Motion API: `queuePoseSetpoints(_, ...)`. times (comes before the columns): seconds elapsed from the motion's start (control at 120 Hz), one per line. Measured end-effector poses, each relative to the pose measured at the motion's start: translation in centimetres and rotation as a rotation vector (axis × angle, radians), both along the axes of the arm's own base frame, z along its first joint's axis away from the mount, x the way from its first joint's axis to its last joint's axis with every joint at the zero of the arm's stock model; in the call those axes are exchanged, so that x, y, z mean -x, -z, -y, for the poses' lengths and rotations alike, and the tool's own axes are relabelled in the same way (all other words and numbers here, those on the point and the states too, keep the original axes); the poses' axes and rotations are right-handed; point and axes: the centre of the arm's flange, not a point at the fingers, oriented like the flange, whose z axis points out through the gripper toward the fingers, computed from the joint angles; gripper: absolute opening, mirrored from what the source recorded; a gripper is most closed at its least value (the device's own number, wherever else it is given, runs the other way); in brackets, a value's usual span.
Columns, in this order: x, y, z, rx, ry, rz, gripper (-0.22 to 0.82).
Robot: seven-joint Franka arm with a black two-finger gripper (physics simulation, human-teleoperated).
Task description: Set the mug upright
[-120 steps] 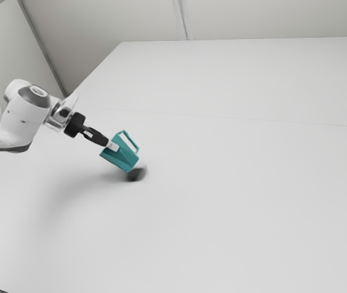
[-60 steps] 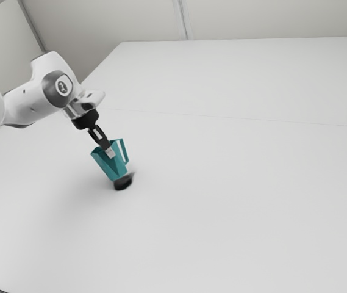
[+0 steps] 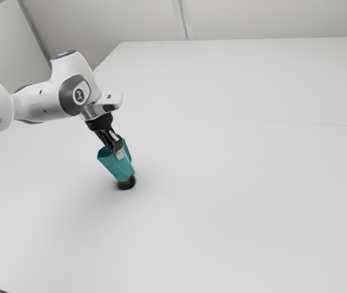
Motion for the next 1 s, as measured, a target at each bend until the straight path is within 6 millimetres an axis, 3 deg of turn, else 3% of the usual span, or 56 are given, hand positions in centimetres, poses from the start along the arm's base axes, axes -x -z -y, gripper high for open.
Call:
queuePoseSetpoints(0.717,-0.4,3.1,3.3,-0.144,-0.208,-0.04,-0.17)
queuePoseSetpoints(0.9,0.0,3.6,3.4,-0.144,-0.258,-0.052,0.2)
queuePoseSetpoints(1.0,0.1,1.4,3.7,-0.14,-0.277,-0.019,0.35)
